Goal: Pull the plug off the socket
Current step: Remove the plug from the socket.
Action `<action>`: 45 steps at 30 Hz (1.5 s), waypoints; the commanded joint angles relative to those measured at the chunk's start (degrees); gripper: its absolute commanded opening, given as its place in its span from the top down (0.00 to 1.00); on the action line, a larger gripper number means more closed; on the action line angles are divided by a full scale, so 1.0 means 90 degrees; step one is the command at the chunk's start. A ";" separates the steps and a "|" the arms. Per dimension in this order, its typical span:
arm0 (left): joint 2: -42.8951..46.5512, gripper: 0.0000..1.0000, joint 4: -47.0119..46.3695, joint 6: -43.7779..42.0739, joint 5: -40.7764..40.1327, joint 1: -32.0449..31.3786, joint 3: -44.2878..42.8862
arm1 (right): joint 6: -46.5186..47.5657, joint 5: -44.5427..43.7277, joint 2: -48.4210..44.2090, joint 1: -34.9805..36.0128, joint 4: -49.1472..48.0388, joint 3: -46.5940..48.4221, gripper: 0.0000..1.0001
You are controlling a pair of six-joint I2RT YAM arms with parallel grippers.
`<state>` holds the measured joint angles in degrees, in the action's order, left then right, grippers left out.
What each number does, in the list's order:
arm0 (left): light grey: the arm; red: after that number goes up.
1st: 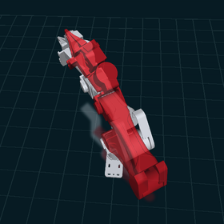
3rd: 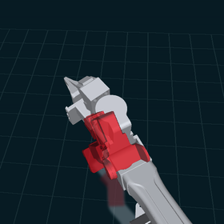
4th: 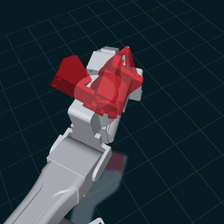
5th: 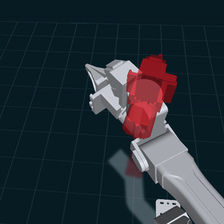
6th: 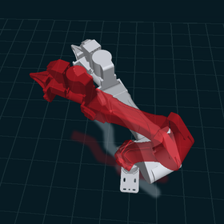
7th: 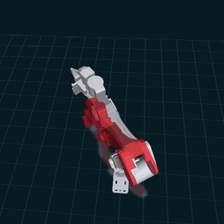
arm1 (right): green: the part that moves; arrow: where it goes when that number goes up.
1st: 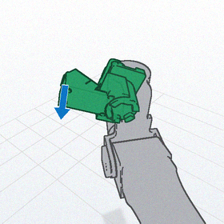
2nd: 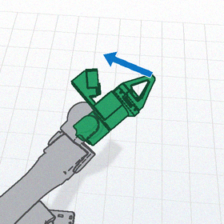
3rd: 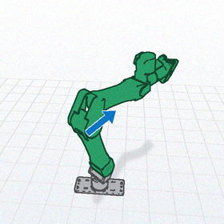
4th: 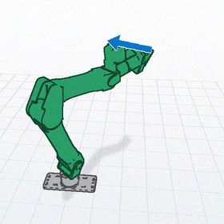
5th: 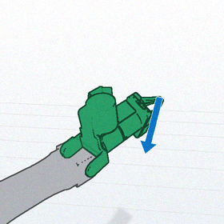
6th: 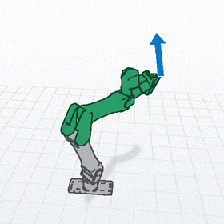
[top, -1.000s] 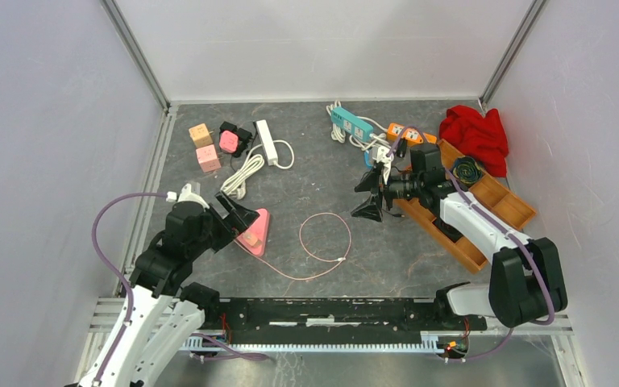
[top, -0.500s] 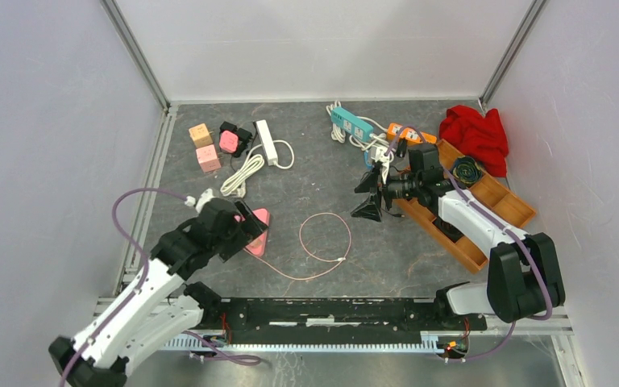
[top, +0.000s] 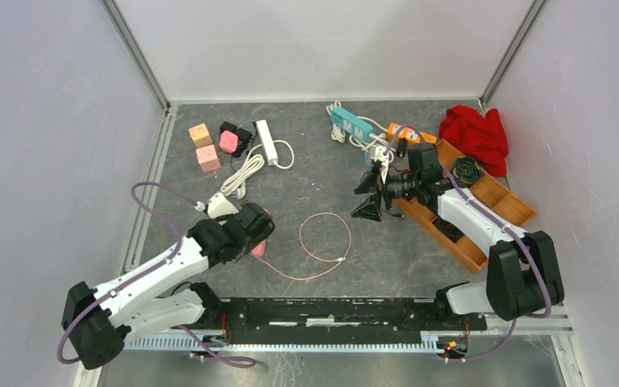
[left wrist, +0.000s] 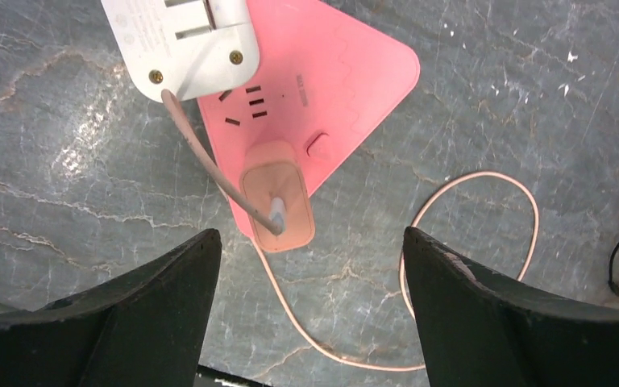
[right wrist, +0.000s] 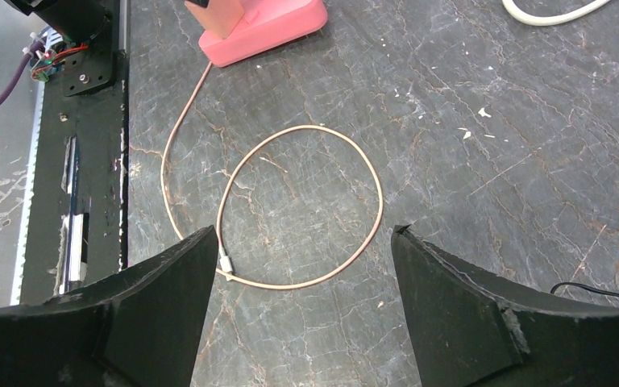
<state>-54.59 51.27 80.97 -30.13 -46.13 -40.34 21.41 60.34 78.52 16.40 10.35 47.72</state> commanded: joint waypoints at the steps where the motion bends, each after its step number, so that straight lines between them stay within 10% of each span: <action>1: -0.0198 0.12 -0.0383 0.0463 -0.0773 -0.0031 0.0000 | 0.0121 0.0131 -0.0004 0.0002 -0.0048 0.0303 0.15; 45: -0.0853 0.50 -0.1140 0.0165 -0.0905 0.0174 0.0687 | 0.0263 0.0159 0.0060 0.0002 0.0171 0.0396 0.15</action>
<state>-61.98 41.80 82.19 -35.44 -44.82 -34.41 22.85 60.49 78.85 16.40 12.10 48.69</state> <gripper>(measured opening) 0.524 0.850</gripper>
